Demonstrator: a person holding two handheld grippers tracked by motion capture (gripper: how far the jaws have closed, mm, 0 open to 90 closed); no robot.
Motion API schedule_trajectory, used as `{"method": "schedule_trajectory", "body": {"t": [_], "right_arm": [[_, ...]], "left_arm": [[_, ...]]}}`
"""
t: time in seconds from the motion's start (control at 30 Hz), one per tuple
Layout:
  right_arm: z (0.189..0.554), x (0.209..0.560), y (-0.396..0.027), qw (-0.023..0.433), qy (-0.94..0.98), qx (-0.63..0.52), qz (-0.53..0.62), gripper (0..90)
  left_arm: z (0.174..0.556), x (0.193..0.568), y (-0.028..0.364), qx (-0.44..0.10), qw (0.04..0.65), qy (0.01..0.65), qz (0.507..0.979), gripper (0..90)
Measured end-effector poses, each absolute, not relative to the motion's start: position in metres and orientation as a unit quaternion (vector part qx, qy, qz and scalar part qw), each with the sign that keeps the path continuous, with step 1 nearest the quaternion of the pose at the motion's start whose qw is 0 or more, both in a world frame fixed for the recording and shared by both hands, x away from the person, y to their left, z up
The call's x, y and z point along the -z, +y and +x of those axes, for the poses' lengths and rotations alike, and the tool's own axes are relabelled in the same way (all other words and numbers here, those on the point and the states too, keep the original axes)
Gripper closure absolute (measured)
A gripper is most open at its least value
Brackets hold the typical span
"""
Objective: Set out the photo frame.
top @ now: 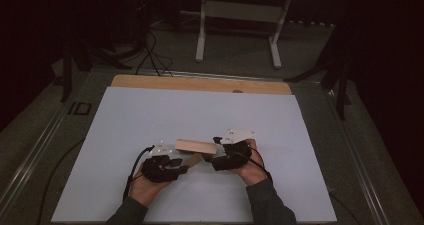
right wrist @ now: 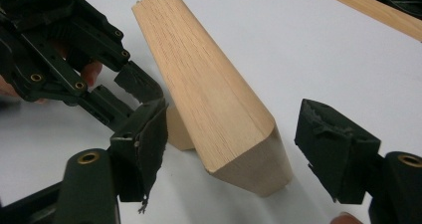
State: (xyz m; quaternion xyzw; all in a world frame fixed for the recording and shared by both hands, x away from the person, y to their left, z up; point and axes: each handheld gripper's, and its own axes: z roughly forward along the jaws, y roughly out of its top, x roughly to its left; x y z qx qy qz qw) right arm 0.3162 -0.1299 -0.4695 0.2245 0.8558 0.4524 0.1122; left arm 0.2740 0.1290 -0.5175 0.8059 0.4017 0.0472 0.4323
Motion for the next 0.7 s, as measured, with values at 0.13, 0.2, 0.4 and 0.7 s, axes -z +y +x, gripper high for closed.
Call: {"method": "schedule_trajectory", "body": {"t": [0.13, 0.2, 0.4, 0.7], "right_arm": [[0.316, 0.467, -0.131, 0.114, 0.854, -0.455, 0.223, 27.9], [0.315, 0.467, -0.131, 0.114, 0.854, -0.456, 0.223, 27.8], [0.314, 0.463, -0.134, 0.114, 0.851, -0.462, 0.222, 27.6], [0.313, 0.459, -0.137, 0.115, 0.848, -0.468, 0.219, 27.6]], "left_arm": [[0.274, 0.517, 0.129, -0.048, 0.434, 0.401, 0.806, 58.9], [0.274, 0.516, 0.129, -0.049, 0.434, 0.401, 0.805, 58.8], [0.274, 0.515, 0.131, -0.05, 0.435, 0.402, 0.804, 58.9], [0.271, 0.513, 0.133, -0.056, 0.434, 0.401, 0.804, 58.9]]}}
